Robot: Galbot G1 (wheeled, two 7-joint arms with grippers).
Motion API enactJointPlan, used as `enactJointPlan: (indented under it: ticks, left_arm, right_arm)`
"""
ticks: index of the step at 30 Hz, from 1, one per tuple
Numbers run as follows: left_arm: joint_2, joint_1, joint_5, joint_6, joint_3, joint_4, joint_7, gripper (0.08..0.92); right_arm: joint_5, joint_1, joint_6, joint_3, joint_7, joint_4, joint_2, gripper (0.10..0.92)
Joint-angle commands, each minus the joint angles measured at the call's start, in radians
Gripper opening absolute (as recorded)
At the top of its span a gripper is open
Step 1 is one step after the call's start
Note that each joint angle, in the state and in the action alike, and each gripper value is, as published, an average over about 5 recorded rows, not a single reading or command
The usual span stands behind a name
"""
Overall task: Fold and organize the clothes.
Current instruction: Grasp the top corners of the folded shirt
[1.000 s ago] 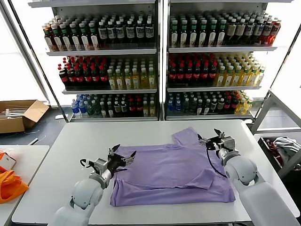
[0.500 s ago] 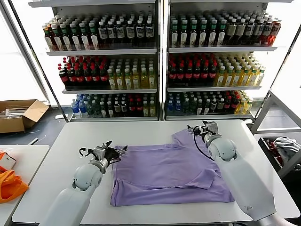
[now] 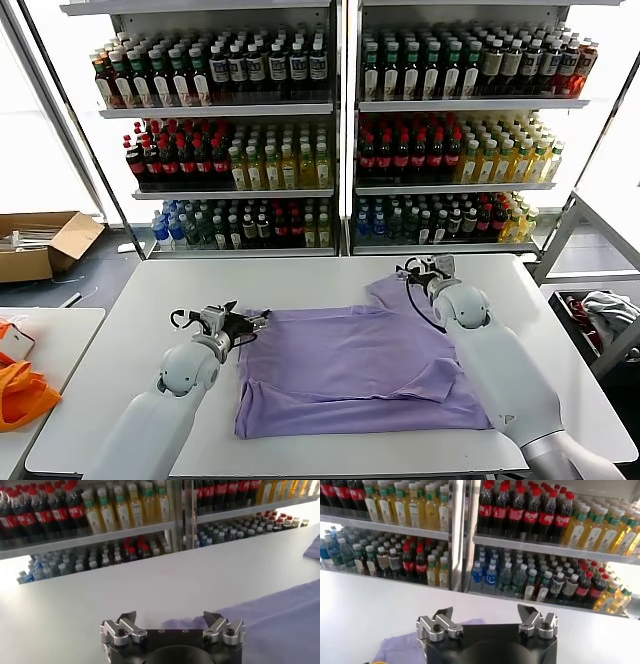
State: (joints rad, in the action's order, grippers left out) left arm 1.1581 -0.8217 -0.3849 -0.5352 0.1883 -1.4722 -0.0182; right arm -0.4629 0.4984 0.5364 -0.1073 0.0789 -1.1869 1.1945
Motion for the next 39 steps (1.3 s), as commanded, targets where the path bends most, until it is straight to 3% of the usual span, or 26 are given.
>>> enactJointPlan:
  ticks: [1,15,20,23,39]
  left_arm:
    - [0.001,-0.009,-0.035,-0.025,0.001,-0.015,-0.016,0.822]
    - [0.012,-0.035,-0.032,-0.027,0.003,-0.011,-0.016,0.822]
    - [0.014,-0.053,-0.025,-0.027,0.001,-0.021,-0.012,0.75]
    - [0.014,-0.06,-0.025,-0.025,-0.002,-0.021,-0.009,0.663]
    - [0.009,-0.071,-0.027,-0.014,-0.001,-0.016,-0.003,0.204]
  right_arm:
    - [-0.001,0.011,-0.001,-0.025,0.002,0.043,0.024,0.823]
    - [0.021,0.041,-0.009,-0.043,0.001,0.07,0.065,0.823]
    - [0.03,0.068,-0.006,-0.045,0.011,0.05,0.063,0.809]
    - [0.033,0.083,-0.006,-0.047,0.015,0.04,0.063,0.753]
    - [0.047,0.101,-0.031,-0.042,-0.027,0.021,0.064,0.288]
